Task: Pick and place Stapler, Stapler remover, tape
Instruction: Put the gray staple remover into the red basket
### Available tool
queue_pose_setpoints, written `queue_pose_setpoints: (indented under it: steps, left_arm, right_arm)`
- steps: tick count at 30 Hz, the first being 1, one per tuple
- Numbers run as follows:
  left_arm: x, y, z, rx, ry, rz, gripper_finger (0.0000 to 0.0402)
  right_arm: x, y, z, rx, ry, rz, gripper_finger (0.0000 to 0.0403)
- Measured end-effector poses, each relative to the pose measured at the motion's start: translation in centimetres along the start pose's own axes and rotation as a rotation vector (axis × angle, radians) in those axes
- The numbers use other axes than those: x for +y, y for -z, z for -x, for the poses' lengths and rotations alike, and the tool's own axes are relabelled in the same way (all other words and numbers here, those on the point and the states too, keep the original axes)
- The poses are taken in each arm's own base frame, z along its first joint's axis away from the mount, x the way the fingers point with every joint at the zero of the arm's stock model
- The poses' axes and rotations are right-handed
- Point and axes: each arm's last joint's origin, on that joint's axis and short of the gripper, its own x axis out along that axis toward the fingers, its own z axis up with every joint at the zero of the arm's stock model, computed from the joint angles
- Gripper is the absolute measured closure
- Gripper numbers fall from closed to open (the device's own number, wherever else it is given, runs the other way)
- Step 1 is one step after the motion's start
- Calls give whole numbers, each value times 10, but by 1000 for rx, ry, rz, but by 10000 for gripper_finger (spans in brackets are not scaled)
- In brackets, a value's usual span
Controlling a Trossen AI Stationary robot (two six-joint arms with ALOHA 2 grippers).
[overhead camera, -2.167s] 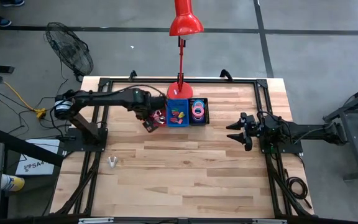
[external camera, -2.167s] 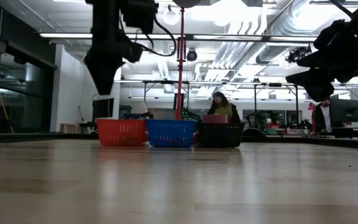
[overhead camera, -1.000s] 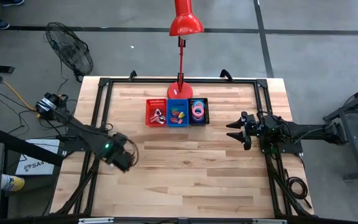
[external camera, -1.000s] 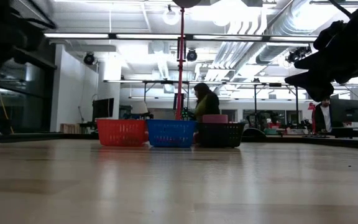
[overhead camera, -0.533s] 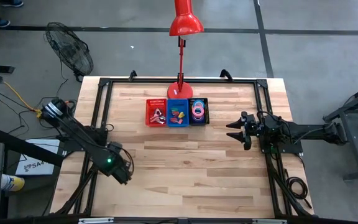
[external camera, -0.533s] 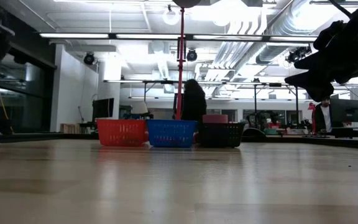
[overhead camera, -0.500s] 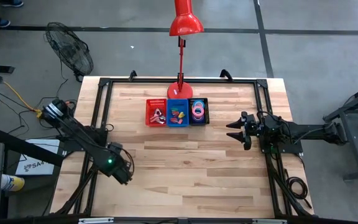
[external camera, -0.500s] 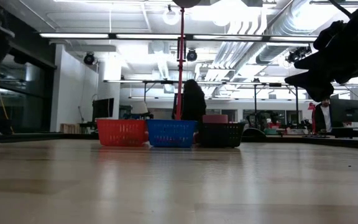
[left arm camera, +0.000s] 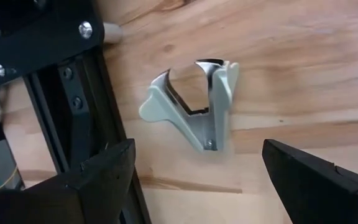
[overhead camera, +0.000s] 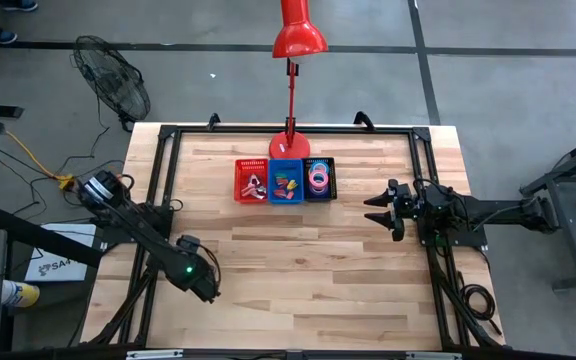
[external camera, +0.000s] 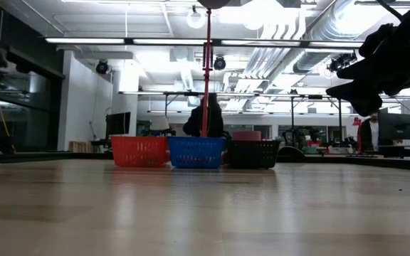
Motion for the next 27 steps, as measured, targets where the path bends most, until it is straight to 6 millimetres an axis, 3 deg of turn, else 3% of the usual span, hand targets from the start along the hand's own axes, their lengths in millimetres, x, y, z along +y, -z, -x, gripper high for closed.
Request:
queue_pose_setpoints:
  steps: [11, 21, 27]
  left_arm:
    - [-8, 2, -14, -41, -90, 11, 56]
    - [-15, -12, -23, -39, -88, 30, 57]
    - [-14, -15, -31, -39, -71, 32, 99]
  right_arm:
    - [0, 0, 0, 0, 0, 0, 182]
    - [0, 0, 0, 0, 0, 0, 182]
    - [0, 0, 0, 0, -1, 0, 182]
